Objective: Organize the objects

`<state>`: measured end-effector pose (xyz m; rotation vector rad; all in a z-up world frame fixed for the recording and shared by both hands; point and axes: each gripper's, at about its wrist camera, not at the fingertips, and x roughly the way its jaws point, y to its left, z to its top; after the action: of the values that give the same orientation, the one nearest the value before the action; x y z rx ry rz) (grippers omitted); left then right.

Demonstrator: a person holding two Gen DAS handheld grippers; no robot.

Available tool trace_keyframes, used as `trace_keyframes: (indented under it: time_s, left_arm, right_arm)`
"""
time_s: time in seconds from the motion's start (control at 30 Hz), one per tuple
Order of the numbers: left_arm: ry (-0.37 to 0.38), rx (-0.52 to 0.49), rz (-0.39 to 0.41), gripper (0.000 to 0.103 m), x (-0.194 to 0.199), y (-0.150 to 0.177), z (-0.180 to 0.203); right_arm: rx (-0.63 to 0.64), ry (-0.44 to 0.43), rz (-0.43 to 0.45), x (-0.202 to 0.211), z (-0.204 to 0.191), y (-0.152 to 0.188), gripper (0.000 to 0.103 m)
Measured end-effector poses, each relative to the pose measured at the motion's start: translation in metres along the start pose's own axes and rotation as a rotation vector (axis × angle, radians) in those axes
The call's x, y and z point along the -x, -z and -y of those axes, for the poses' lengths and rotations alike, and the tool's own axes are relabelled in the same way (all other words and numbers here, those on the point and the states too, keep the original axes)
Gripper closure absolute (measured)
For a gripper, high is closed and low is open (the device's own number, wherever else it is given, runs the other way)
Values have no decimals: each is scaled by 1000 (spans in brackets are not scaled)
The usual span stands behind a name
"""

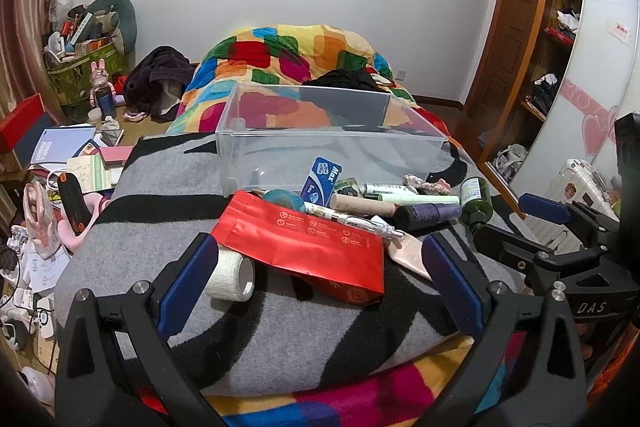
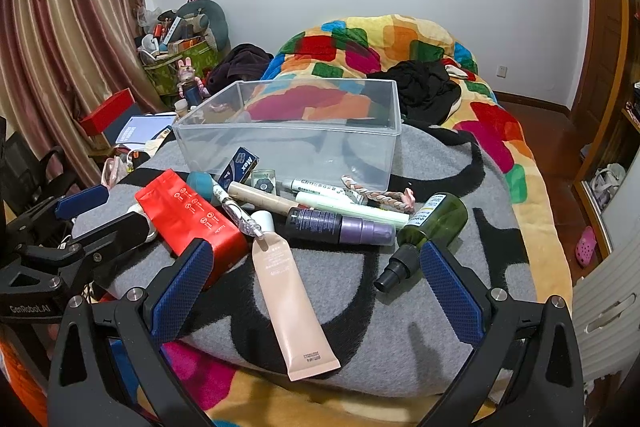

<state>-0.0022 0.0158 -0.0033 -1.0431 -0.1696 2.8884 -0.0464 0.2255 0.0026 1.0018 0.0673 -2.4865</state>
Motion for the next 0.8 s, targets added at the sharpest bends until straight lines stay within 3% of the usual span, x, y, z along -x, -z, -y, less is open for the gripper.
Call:
trace_keyframes:
  time_s: [0.8]
  left_arm:
    - [8, -4, 5, 0, 2, -2, 2]
  right_arm:
    - [-1, -1, -4, -1, 0, 2, 0]
